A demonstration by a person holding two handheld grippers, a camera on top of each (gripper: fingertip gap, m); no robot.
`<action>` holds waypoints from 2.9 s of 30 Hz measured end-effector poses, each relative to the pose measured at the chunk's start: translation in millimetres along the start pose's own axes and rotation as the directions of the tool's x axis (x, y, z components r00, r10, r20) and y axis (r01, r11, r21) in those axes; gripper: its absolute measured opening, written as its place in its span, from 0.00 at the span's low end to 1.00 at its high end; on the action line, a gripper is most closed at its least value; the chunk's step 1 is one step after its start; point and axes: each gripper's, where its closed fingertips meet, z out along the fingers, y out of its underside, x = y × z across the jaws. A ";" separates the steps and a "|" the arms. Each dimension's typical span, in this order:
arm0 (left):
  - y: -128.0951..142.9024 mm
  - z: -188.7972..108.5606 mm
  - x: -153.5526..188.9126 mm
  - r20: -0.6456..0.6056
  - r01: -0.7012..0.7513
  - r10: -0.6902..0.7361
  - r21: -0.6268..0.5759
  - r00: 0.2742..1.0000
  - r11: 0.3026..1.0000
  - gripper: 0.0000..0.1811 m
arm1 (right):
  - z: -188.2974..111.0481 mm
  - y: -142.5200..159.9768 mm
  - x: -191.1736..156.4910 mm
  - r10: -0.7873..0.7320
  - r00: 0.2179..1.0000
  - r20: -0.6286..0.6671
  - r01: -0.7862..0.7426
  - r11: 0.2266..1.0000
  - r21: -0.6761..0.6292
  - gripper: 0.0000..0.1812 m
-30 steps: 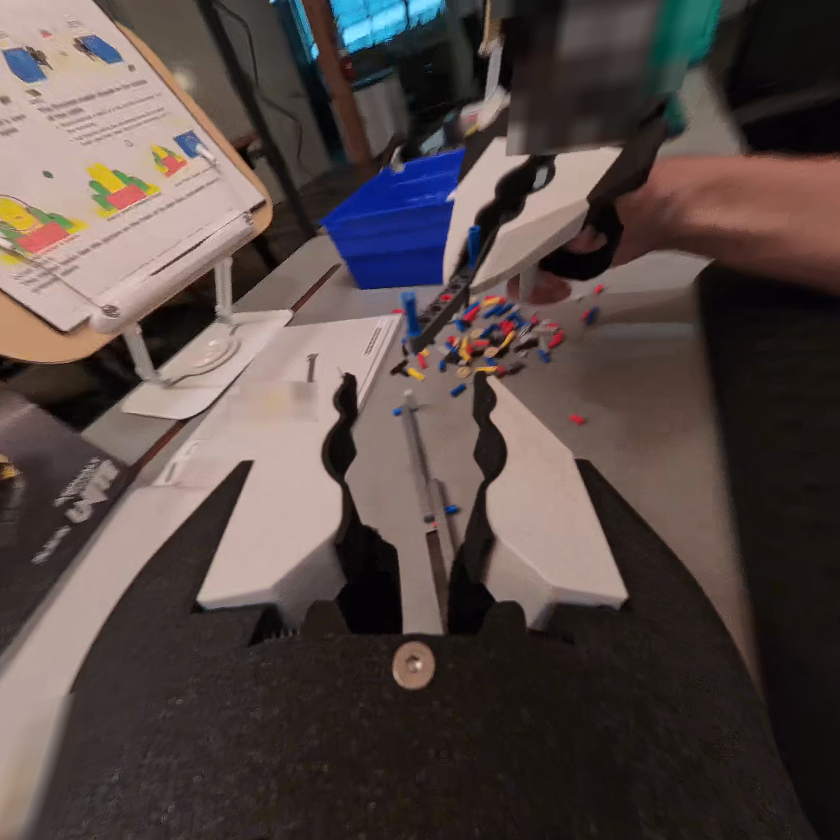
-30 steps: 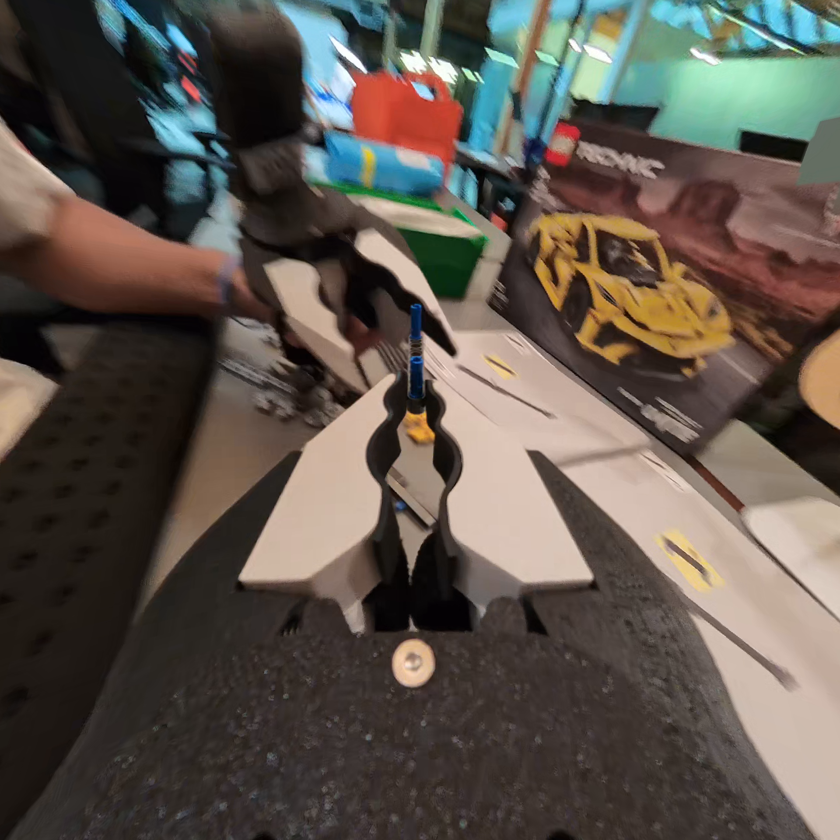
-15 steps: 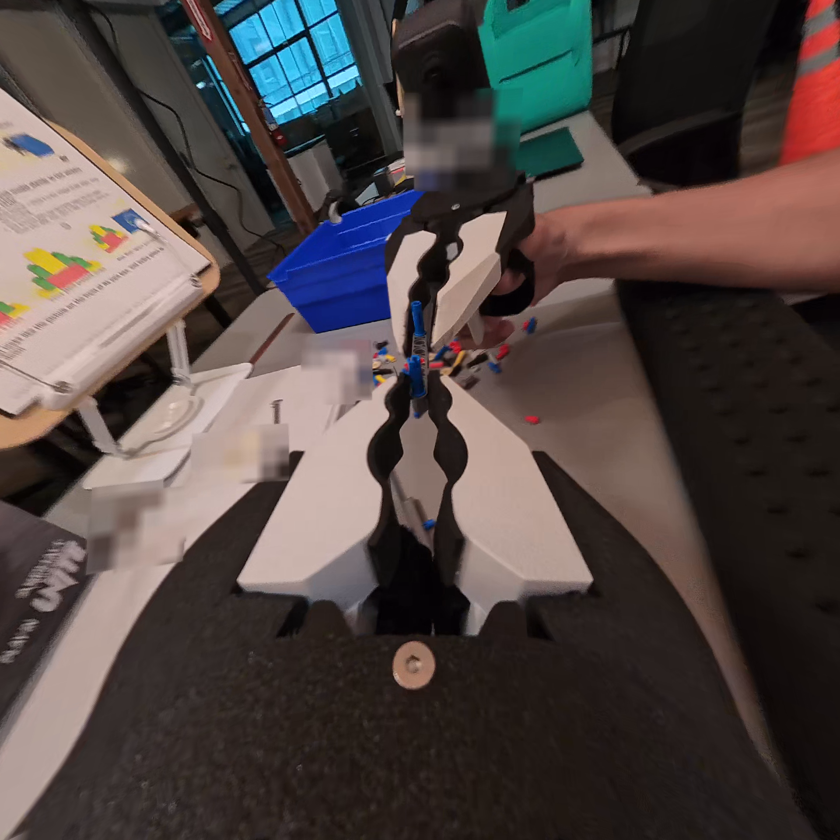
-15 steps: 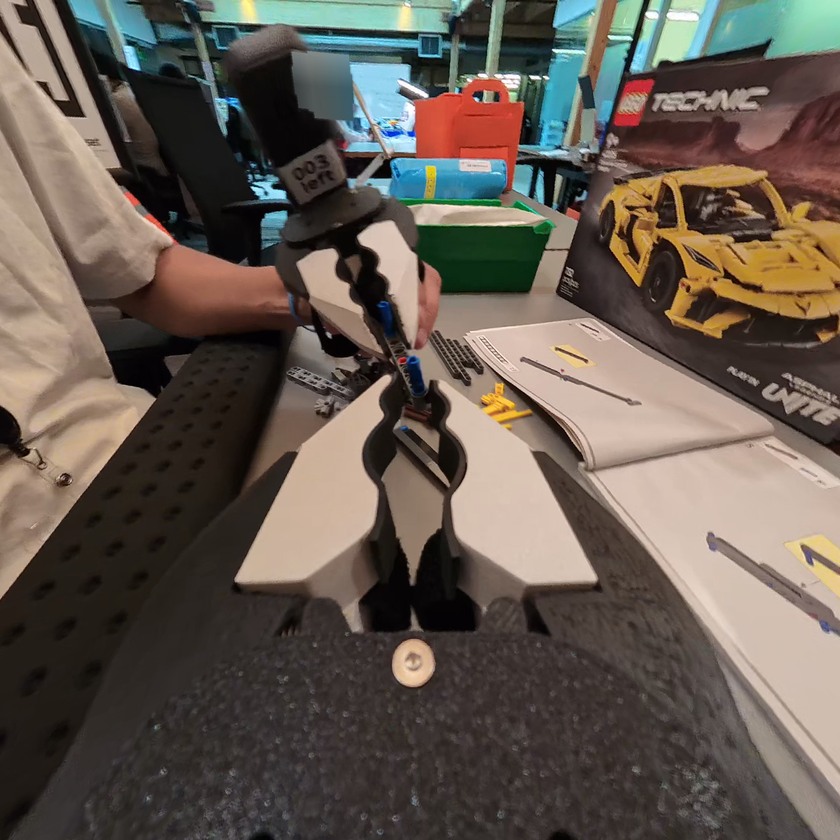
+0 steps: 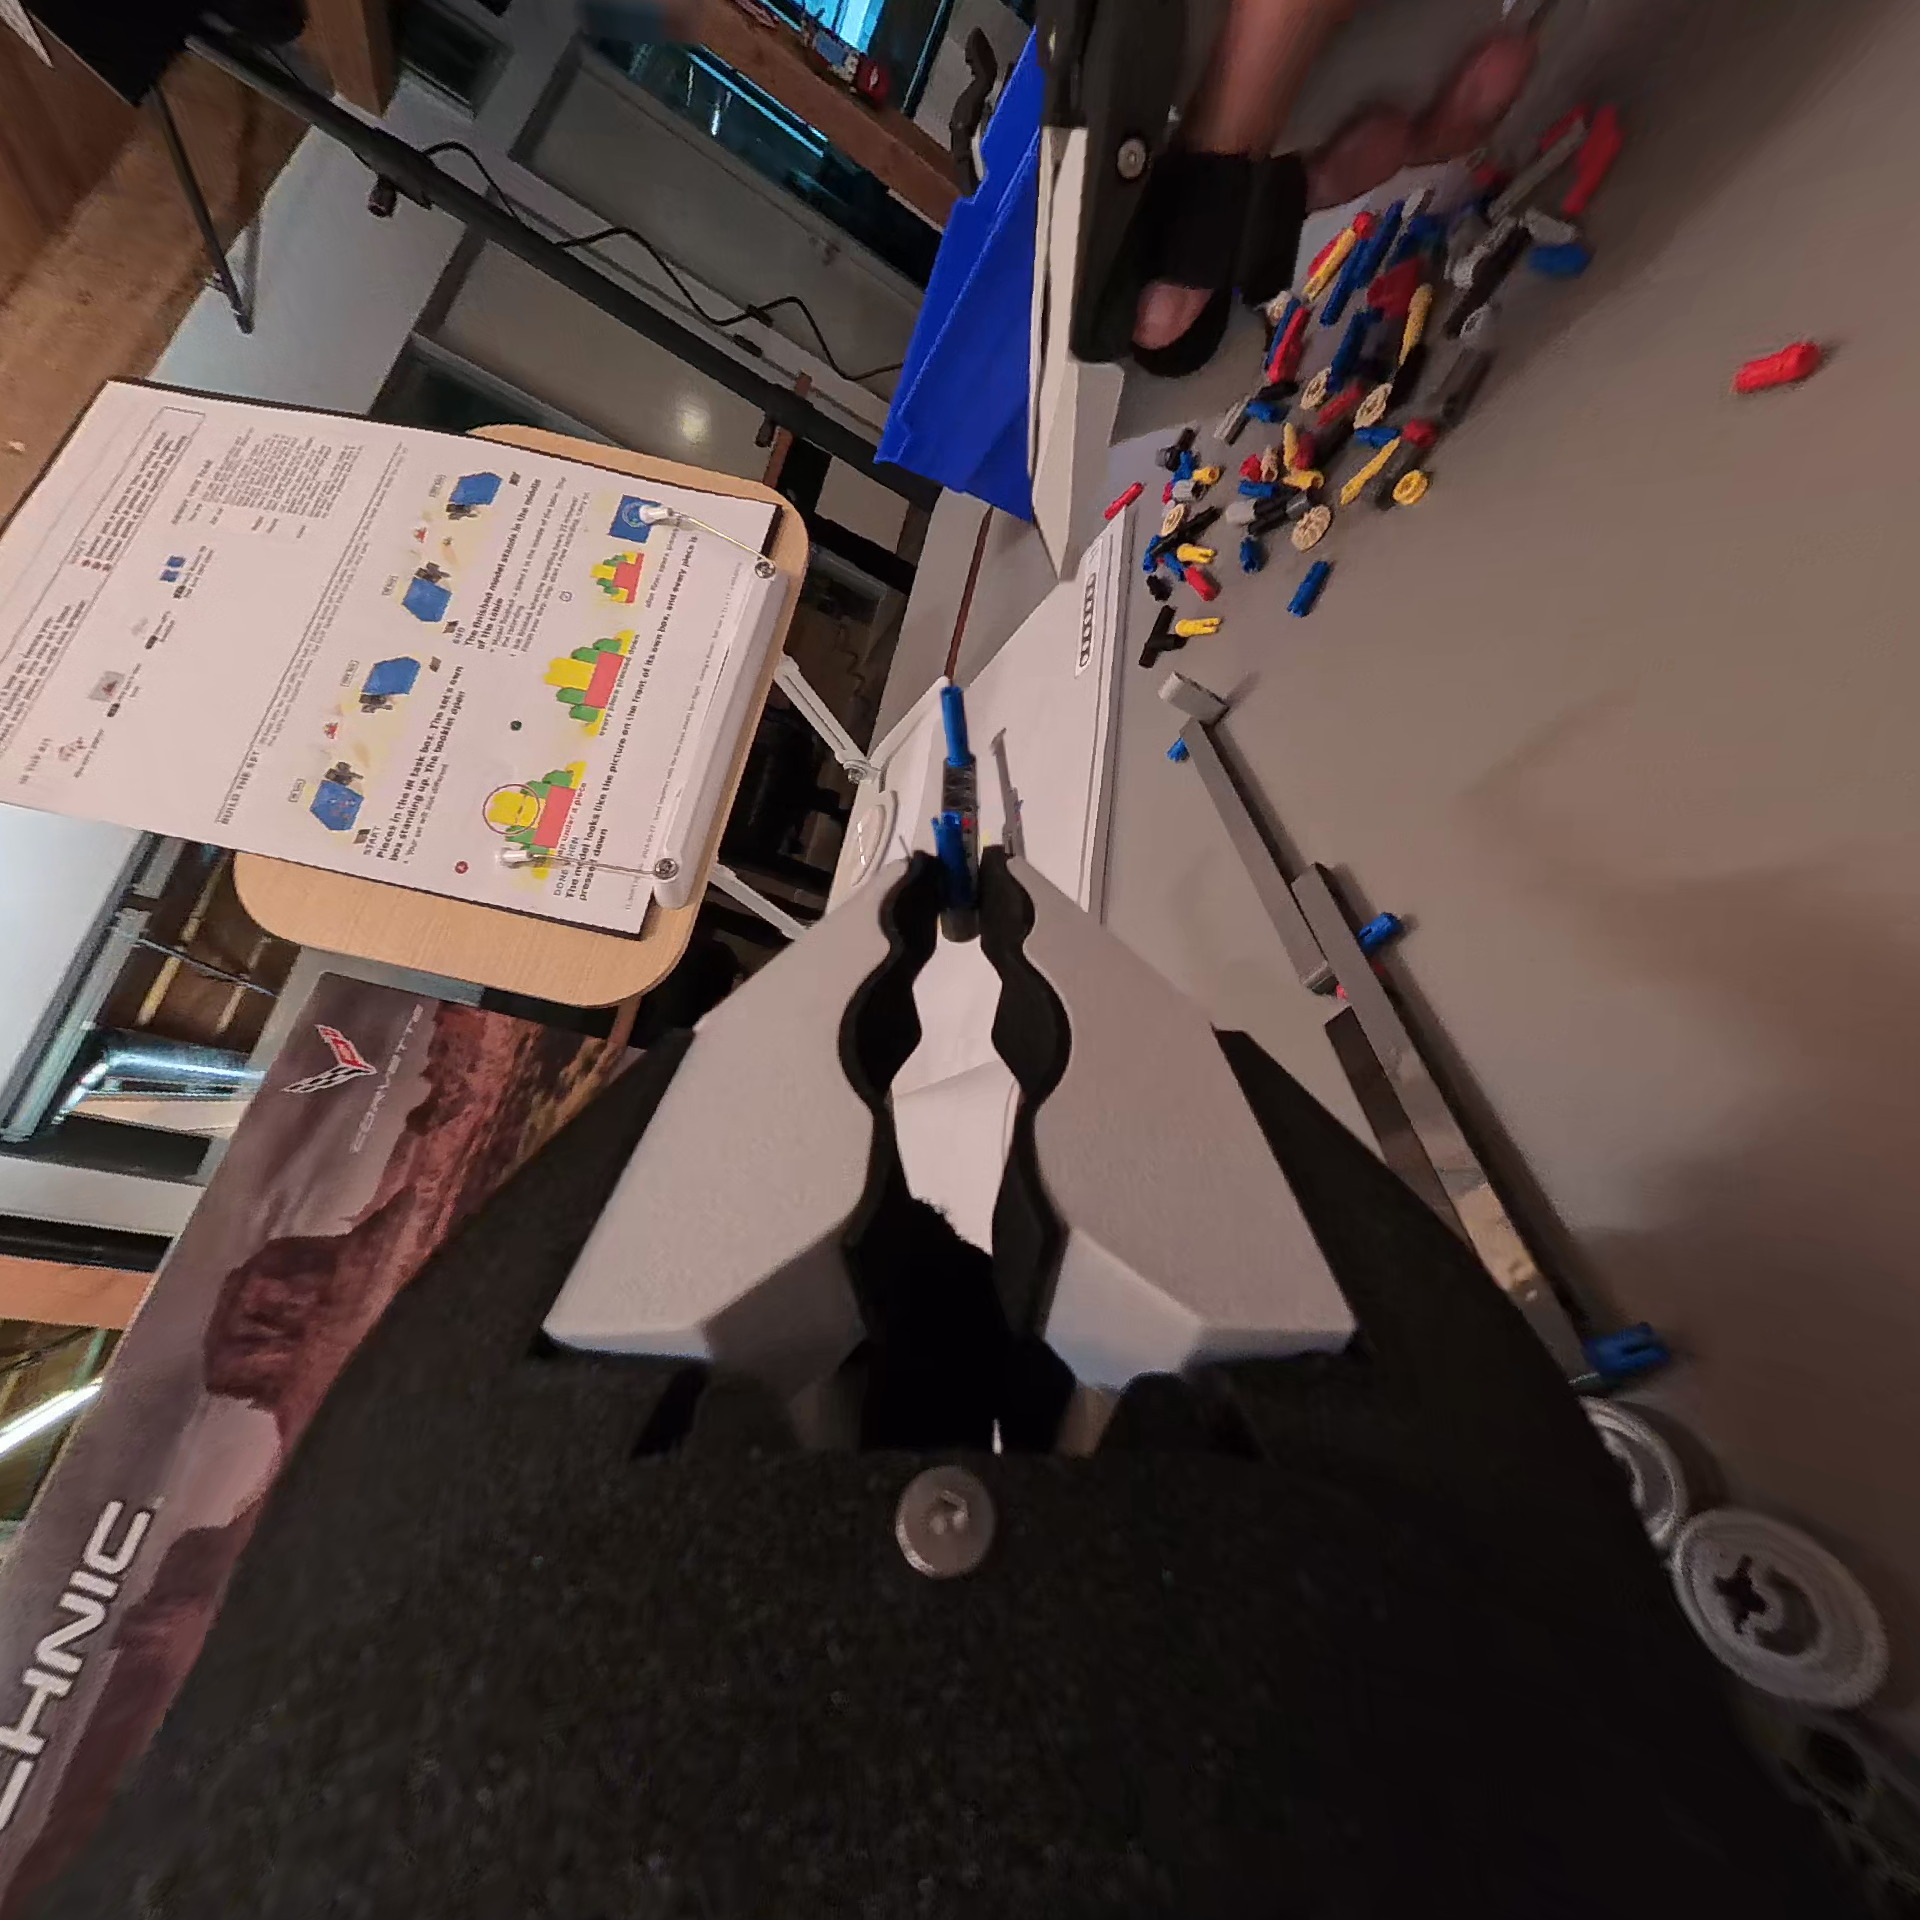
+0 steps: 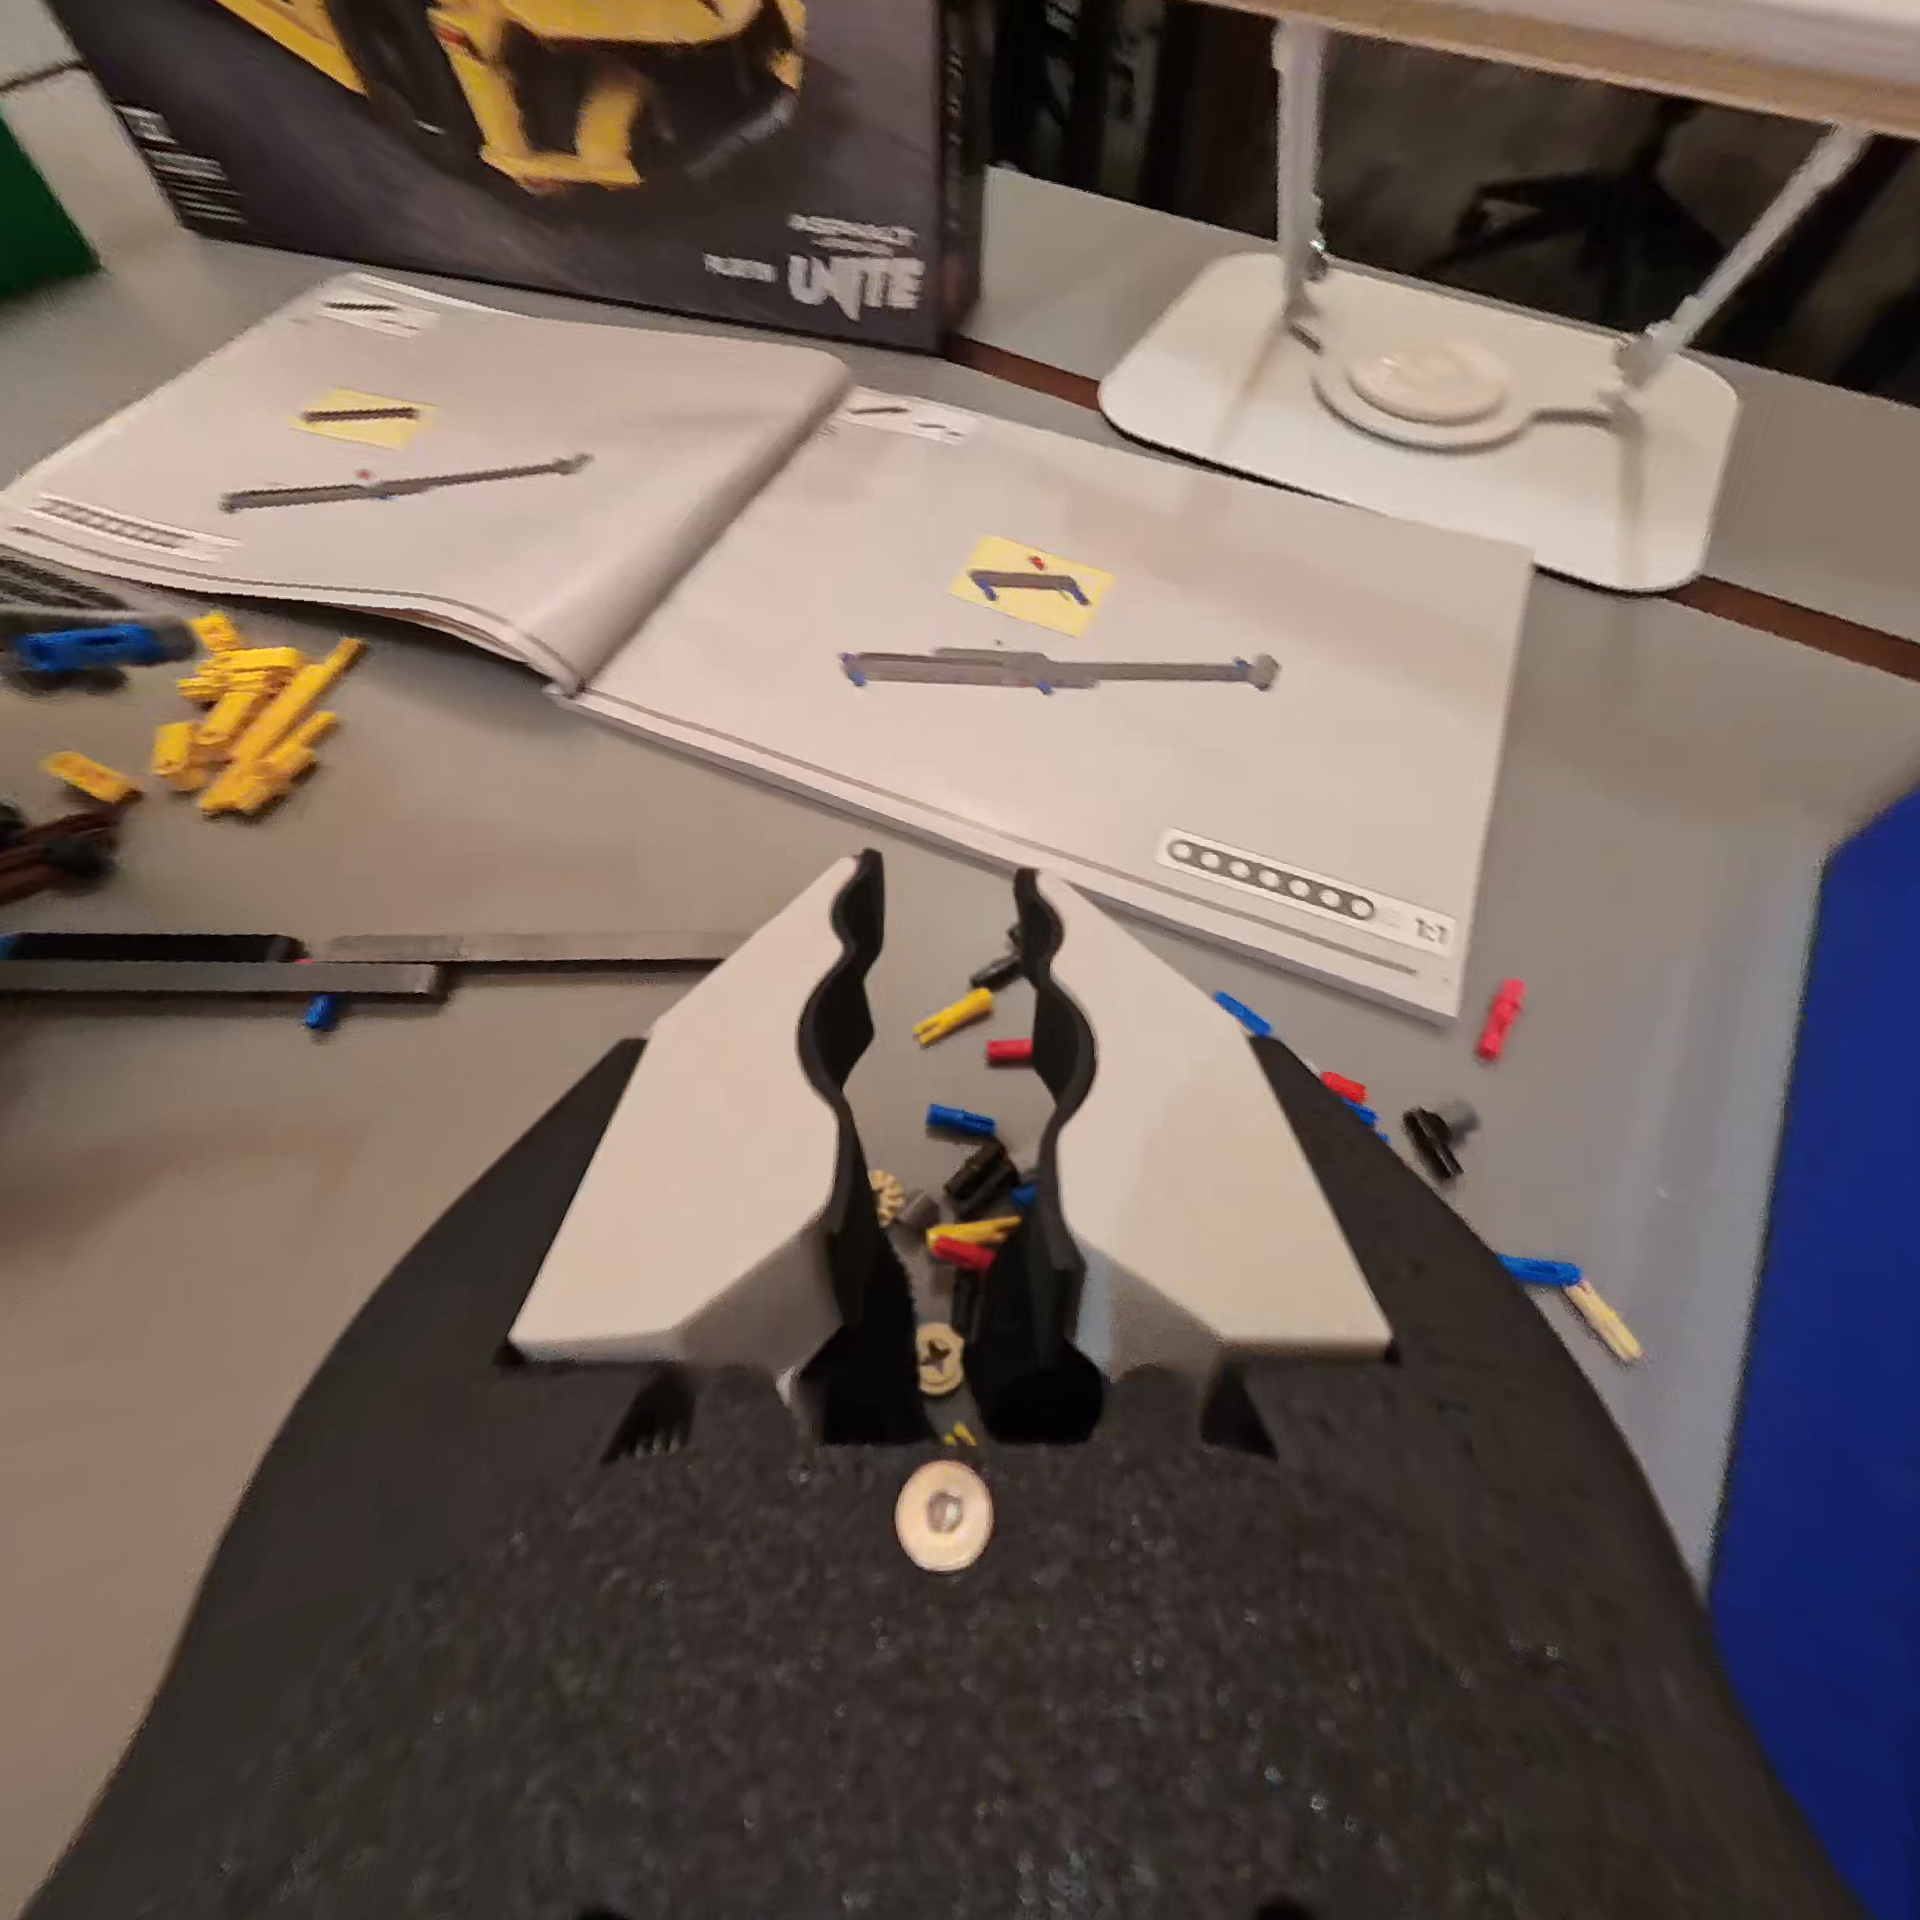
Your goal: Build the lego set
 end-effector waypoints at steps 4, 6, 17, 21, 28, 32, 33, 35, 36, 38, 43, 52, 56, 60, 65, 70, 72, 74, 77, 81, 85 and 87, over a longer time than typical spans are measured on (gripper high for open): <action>-4.9 0.3 5.9 -0.022 0.019 -0.018 0.026 1.000 0.999 0.04 | -1.3 3.2 7.2 -0.019 0.999 -0.037 0.019 1.000 -0.016 0.13; -7.5 0.2 7.0 -0.033 0.041 -0.040 0.043 0.999 0.998 0.04 | -0.4 2.7 5.4 -0.037 0.999 -0.032 0.036 0.999 -0.013 0.12; -9.6 -0.8 3.9 -0.026 0.066 -0.064 0.051 0.998 0.997 0.04 | 2.0 2.4 -3.1 -0.025 0.999 0.029 0.025 1.000 -0.005 0.11; -9.9 -2.3 0.0 -0.014 0.075 -0.075 0.055 0.997 0.996 0.04 | 2.0 2.4 -2.0 -0.026 0.999 0.025 0.026 1.000 -0.004 0.11; -13.9 -5.7 -9.0 0.017 0.110 -0.111 0.079 0.994 0.991 0.04 | 1.9 0.6 -5.3 -0.046 0.998 0.041 0.046 0.999 0.007 0.12; -20.7 -8.0 -12.7 0.010 0.181 -0.184 0.120 0.983 0.976 0.03 | -13.8 -26.2 -64.3 -0.104 0.941 0.322 0.051 0.984 0.170 0.14; -23.7 -8.7 -13.8 -0.001 0.221 -0.223 0.134 0.975 0.966 0.04 | -20.2 -32.4 -83.2 -0.128 0.907 0.402 0.045 0.976 0.211 0.17; -33.9 -11.6 -19.0 -0.035 0.354 -0.353 0.185 0.935 0.917 0.04 | -32.0 -41.2 -111.0 -0.198 0.851 0.486 0.060 0.957 0.285 0.20; -42.2 -14.0 -21.4 -0.085 0.459 -0.452 0.221 0.888 0.860 0.04 | -37.2 -45.6 -120.8 -0.222 0.832 0.508 0.058 0.946 0.318 0.20; -58.9 -19.3 -28.3 -0.217 0.681 -0.646 0.275 0.732 0.679 0.03 | -49.4 -56.9 -135.4 -0.218 0.789 0.574 -0.008 0.931 0.365 0.19; -83.9 -30.8 -44.5 -0.498 0.938 -0.809 0.294 0.312 0.182 0.03 | -82.7 -88.1 -152.5 -0.096 0.624 0.775 -0.312 0.879 0.360 0.18; -86.5 -22.6 -34.4 -0.622 0.988 -0.783 0.108 -0.020 -0.111 0.03 | -92.9 -97.7 -142.6 -0.054 0.589 0.806 -0.408 0.841 0.354 0.04; -70.7 -10.4 -25.7 -0.443 0.970 -0.863 0.142 0.242 0.199 0.17 | -75.9 -90.1 -132.9 0.028 0.632 0.774 -0.402 0.867 0.296 0.03; -45.8 -3.0 -22.8 -0.073 0.682 -0.679 0.117 0.731 0.722 0.28 | -53.5 -76.8 -125.8 0.072 0.724 0.686 -0.336 0.906 0.259 0.04; -44.5 8.2 -5.3 0.073 0.401 -0.398 -0.034 0.915 0.915 0.22 | -44.3 -70.5 -131.2 0.107 0.734 0.671 -0.324 0.923 0.207 0.04; -44.3 19.5 -1.2 0.092 0.466 -0.459 -0.101 0.884 0.879 0.17 | -33.5 -62.1 -133.5 0.056 0.811 0.582 -0.220 0.952 0.214 0.04; -39.3 21.0 -3.5 0.111 0.498 -0.486 -0.121 0.867 0.859 0.14 | -31.9 -59.6 -134.4 0.050 0.814 0.578 -0.205 0.957 0.205 0.04; -34.0 22.2 -2.4 0.112 0.520 -0.508 -0.144 0.854 0.842 0.12 | -31.3 -59.0 -135.7 0.060 0.807 0.587 -0.213 0.957 0.195 0.04; -28.0 21.9 -2.9 0.128 0.518 -0.502 -0.165 0.855 0.840 0.08 | -32.3 -60.5 -136.0 0.062 0.804 0.592 -0.221 0.955 0.200 0.04; -27.9 21.7 -2.0 0.118 0.514 -0.501 -0.167 0.858 0.841 0.05 | -32.7 -60.5 -136.0 0.061 0.802 0.595 -0.222 0.954 0.201 0.04; -27.8 21.6 -1.0 0.116 0.494 -0.480 -0.168 0.869 0.853 0.05 | -32.9 -60.0 -136.5 0.084 0.784 0.615 -0.245 0.952 0.183 0.04; -28.7 20.8 -0.8 0.114 0.481 -0.468 -0.167 0.876 0.860 0.05 | -33.8 -60.5 -137.1 0.099 0.769 0.631 -0.265 0.948 0.175 0.04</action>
